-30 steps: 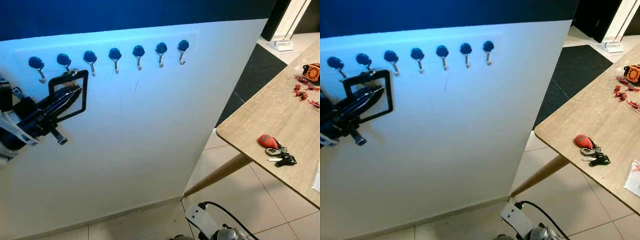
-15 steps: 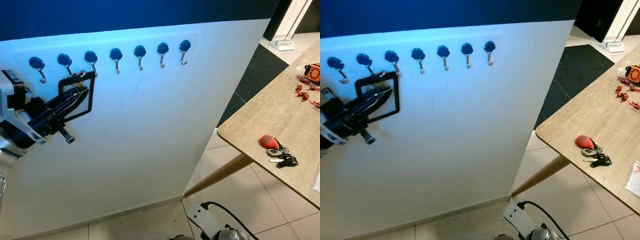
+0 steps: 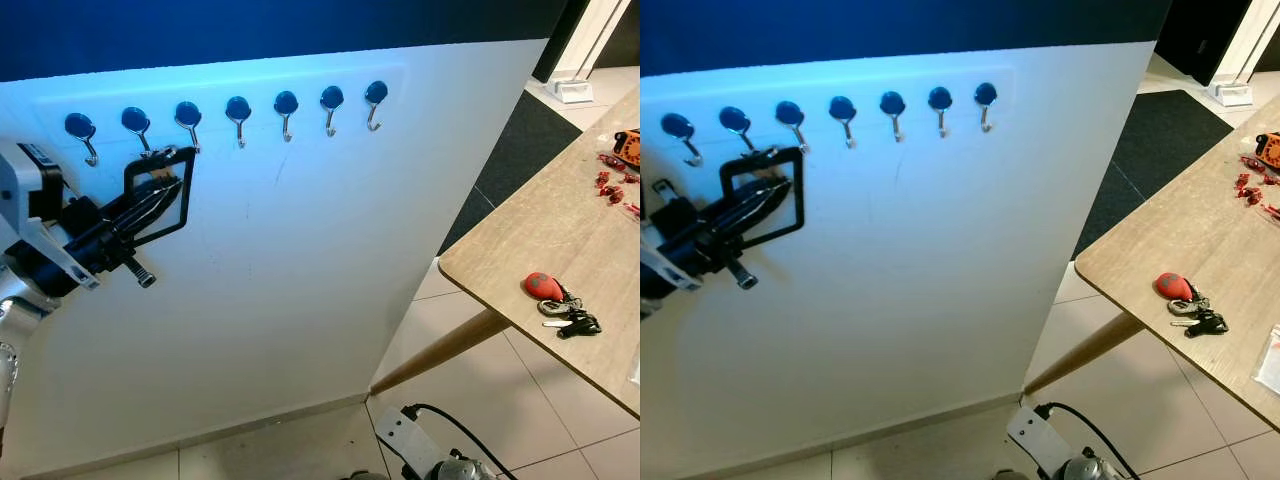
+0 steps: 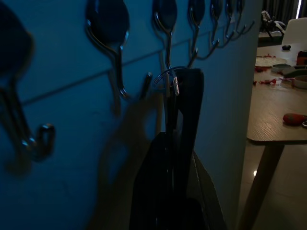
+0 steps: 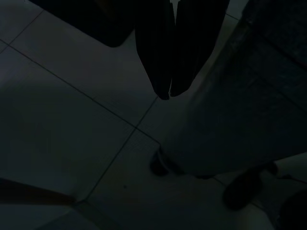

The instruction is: Hang keys on a hook

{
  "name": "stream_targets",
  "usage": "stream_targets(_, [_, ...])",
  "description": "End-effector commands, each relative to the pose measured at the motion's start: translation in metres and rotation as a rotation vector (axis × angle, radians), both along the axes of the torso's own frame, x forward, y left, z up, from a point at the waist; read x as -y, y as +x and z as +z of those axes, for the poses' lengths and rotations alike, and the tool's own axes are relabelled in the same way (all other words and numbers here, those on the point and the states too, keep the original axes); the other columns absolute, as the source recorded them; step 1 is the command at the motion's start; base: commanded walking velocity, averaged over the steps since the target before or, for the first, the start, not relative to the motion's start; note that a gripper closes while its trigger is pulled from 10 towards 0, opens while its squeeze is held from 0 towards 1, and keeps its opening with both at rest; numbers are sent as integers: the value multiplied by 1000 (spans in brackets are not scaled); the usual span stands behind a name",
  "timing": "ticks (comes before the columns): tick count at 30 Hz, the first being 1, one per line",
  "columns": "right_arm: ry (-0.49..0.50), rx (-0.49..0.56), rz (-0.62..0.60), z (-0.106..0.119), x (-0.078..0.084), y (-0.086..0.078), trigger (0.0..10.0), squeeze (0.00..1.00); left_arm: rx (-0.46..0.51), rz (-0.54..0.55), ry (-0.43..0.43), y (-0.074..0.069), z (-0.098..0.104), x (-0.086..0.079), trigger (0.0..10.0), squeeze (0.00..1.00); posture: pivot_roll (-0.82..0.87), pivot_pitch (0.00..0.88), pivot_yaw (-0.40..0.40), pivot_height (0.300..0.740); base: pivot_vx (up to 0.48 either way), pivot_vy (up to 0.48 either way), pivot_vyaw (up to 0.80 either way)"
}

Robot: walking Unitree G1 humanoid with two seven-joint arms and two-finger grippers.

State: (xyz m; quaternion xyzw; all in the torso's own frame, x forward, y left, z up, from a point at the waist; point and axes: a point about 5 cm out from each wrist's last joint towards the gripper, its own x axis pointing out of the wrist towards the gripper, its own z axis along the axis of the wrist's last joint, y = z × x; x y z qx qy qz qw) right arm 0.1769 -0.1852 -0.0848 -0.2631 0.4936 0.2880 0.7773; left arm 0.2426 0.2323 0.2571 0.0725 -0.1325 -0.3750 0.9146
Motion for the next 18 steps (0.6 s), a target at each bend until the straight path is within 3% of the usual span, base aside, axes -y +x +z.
stream_targets(1, [-42, -79, -4, -10, 8, -23, 10000, 0, -24, -12, -2, 0, -6, 3, 10000, 0, -21, 90, 2, 740, 0, 0, 0])
stream_targets(11, [-40, -76, -7, -10, 7, -23, 10000, 0, -43, -17, 12, 1, -10, 5, 10000, 0, -23, 93, 4, 740, 0, 0, 0])
stream_targets(18, [-42, -78, -8, -10, 7, -23, 10000, 0, 10, -29, 13, -6, 0, 0, 10000, 0, -23, 93, 4, 740, 0, 0, 0])
